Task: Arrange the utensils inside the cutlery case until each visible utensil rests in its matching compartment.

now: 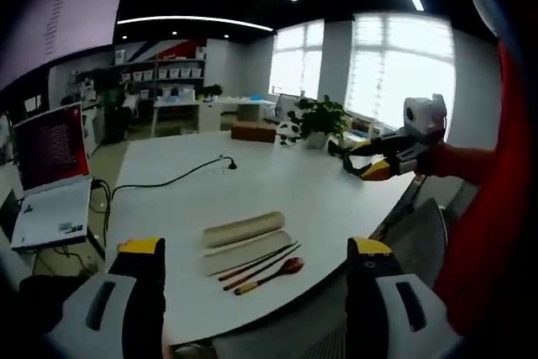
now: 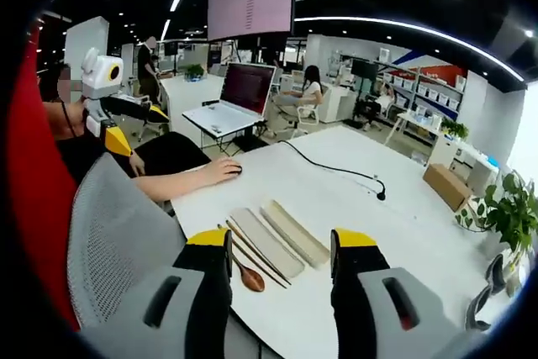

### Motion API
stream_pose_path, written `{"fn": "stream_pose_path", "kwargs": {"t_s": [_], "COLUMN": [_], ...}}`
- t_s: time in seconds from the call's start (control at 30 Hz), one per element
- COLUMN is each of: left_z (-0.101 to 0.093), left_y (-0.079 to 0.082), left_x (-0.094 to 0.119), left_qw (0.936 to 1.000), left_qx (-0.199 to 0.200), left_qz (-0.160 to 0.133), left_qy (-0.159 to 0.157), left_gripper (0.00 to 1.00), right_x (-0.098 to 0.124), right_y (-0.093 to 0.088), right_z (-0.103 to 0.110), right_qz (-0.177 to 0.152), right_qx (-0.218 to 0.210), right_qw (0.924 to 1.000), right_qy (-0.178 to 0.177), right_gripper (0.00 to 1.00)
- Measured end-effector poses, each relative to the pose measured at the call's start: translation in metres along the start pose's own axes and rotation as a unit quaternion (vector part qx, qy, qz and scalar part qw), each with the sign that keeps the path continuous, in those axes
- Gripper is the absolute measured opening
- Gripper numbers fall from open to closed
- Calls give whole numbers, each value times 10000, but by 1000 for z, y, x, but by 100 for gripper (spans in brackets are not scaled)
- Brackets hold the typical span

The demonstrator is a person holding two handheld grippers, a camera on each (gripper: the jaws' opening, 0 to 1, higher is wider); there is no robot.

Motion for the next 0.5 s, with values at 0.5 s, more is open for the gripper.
{"fn": "stream_pose_path", "kwargs": {"t_s": [0.5], "left_z": [2], "left_y": [7], "left_x": [1], "left_qw": [9995], "left_qx": [213], "left_qz": [-244], "left_qy": [-35], "left_gripper": [92], "right_x": [-11], "right_y": [4], "right_z": [3], "right_qz": [-28], "right_qx": [32], "right_qw": [10000], "right_qy": [62], "right_gripper": [48]}}
Point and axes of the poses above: the point that each gripper's makers call its tool centre point, and the gripper's own axes: x roughly backward along the fingers, z roughly to its left, y roughly out of its top, the point moved 4 cm from there along x, roughly backward along the fingers, and after that the axes turned 7 degrees about -y, right-handed, at the moved point
